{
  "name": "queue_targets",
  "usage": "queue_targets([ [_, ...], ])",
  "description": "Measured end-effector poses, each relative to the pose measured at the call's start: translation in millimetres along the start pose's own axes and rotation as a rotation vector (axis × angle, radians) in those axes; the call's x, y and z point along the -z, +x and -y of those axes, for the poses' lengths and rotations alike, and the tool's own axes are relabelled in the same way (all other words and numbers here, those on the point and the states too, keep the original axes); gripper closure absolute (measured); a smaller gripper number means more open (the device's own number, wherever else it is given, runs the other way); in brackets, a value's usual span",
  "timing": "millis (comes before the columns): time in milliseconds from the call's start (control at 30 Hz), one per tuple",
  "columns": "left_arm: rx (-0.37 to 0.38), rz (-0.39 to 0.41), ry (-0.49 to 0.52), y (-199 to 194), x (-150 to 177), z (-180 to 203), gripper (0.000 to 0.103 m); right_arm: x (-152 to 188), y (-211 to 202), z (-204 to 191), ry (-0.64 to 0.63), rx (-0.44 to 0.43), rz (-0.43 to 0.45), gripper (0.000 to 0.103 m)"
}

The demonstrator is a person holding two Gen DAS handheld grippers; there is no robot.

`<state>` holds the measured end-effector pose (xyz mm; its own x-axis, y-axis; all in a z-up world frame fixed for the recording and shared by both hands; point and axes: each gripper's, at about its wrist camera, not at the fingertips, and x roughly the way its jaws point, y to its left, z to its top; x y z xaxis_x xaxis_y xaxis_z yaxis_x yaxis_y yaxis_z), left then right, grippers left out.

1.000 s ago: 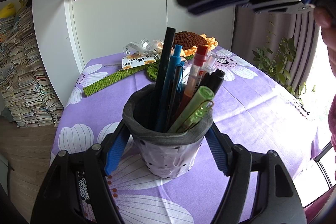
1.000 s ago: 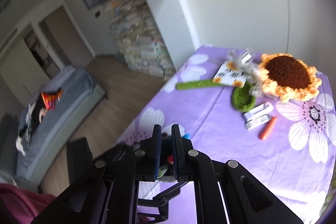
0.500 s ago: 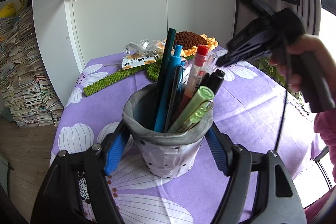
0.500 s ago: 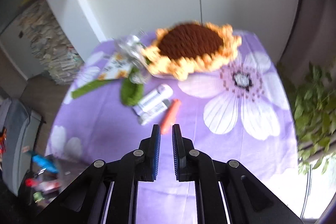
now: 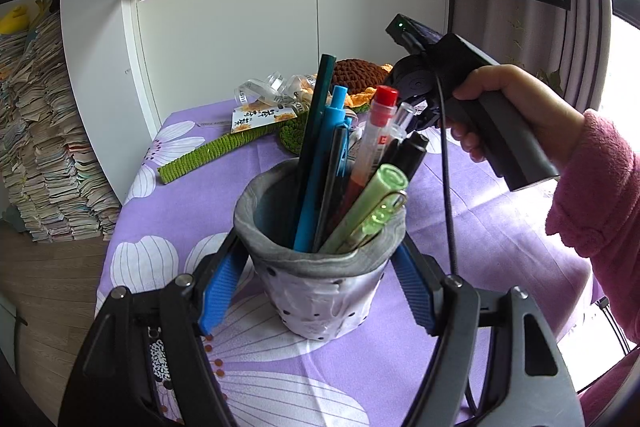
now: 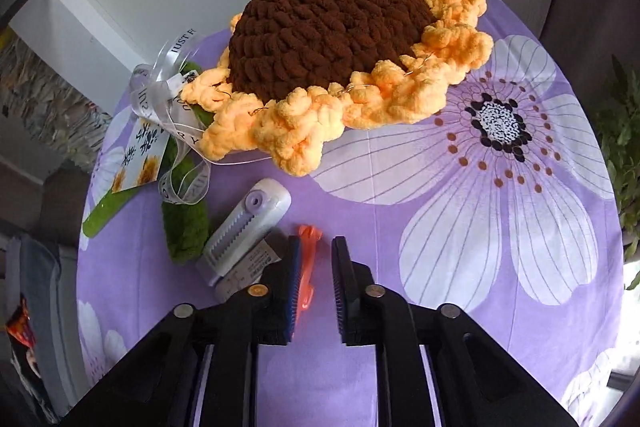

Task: Organize stationery
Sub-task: 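Move the right gripper to the orange marker and close on it, then lift the orange marker and drop it into the pen holder cup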

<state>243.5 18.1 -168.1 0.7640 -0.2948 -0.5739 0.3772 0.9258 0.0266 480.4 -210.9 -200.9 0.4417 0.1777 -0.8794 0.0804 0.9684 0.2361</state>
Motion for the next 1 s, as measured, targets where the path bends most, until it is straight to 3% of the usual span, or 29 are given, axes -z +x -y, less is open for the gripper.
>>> queue_targets([
  [33,0.0,0.0,0.0,0,0,0,0.031,-1,3,-3,-0.006,0.008,-0.005,0.068],
  [267,-0.001,0.0,-0.001,1,0,1,0.031,0,9,-23,-0.074,0.057,-0.003,0.069],
  [300,-0.001,0.0,-0.002,1,0,1,0.031,0,10,-26,-0.085,0.061,-0.005,0.072],
  [367,-0.001,-0.001,-0.004,1,0,1,0.031,0,12,-36,-0.121,0.056,-0.007,0.092],
  [467,-0.002,-0.001,-0.003,1,0,2,0.031,6,10,-45,-0.156,0.081,0.005,0.099],
  [700,0.0,0.001,-0.006,1,0,1,0.031,30,-8,-40,-0.207,0.058,-0.014,0.099],
  [833,0.0,-0.001,-0.012,2,0,1,0.031,26,-12,-32,-0.175,0.063,-0.007,0.099],
  [1000,-0.001,-0.004,-0.01,1,-1,2,0.031,20,5,-39,-0.206,0.077,-0.067,0.094],
])
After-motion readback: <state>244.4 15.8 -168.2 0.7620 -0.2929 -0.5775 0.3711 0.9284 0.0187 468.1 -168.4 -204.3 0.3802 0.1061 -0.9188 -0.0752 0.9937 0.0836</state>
